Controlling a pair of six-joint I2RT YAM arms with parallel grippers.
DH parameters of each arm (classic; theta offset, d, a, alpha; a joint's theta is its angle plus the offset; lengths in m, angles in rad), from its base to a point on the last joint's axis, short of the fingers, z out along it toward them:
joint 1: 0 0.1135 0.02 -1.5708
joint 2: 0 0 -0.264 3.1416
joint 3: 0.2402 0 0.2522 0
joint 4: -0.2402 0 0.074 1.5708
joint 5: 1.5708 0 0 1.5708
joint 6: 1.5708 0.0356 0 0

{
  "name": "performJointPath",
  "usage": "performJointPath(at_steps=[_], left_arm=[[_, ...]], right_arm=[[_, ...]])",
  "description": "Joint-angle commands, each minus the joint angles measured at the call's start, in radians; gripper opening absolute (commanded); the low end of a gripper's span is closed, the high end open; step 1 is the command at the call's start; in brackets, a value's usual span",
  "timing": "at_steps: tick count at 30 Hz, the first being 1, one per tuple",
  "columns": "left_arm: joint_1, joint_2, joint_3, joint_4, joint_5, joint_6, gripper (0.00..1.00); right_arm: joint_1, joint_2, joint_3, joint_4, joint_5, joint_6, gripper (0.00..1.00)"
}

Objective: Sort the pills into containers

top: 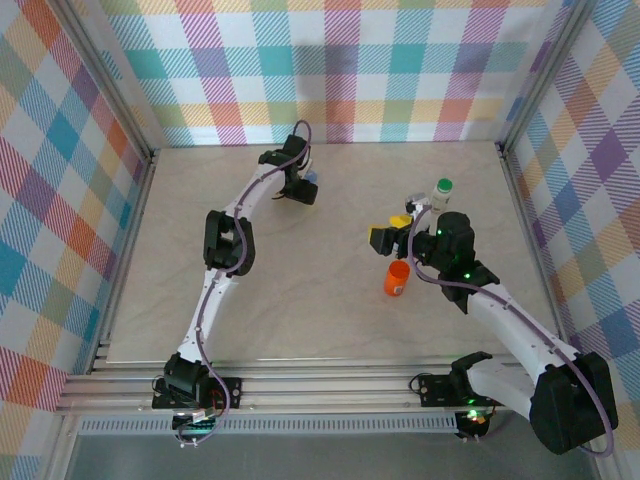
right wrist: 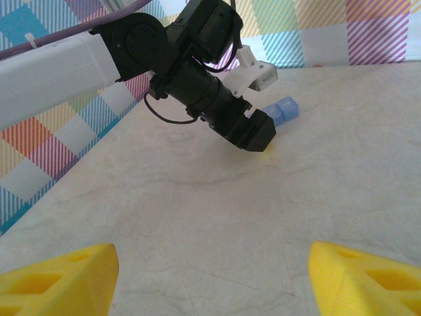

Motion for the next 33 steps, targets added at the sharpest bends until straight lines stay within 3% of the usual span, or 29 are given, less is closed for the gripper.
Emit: performJointPath(at_steps=[1, 2, 5, 9, 20, 24, 29, 33], left_arm=[[0.01, 0.014, 0.028, -0.033, 0.005, 0.045, 0.82], [0.01, 0.015, 0.03, -0.03, -0.002, 0.052, 0.82], [0.014, 0.015, 0.028, -0.025, -0.014, 0.057, 0.68], [0.014, 0.012, 0.021, -0.027, -0.028, 0.053, 0.63], [-0.007, -0.068, -0.097, 0.014, -0.049, 0.023, 0.28], [-0.013, -0.219, -0.277, 0.107, -0.075, -0.07, 0.26], [-0.044, -0.55, -0.693, 0.305, -0.125, -0.258, 0.26], [-0.1, -0.802, -0.991, 0.371, -0.201, -0.433, 0.27]], right_arm=[[0.001, -0.017, 0.0, 0.04, -0.017, 0.01, 0.75], [0.002, -0.018, -0.002, 0.041, -0.016, 0.012, 0.76], [0.002, -0.013, -0.003, 0.042, -0.015, 0.013, 0.76], [0.002, -0.01, -0.004, 0.046, -0.014, 0.016, 0.76], [0.002, -0.012, -0.003, 0.032, -0.006, 0.016, 0.76], [0.001, -0.003, -0.001, 0.024, 0.011, 0.016, 0.76], [0.003, 0.014, 0.005, 0.0, 0.052, 0.016, 0.76], [0.004, 0.024, 0.004, -0.008, 0.077, 0.02, 0.76]])
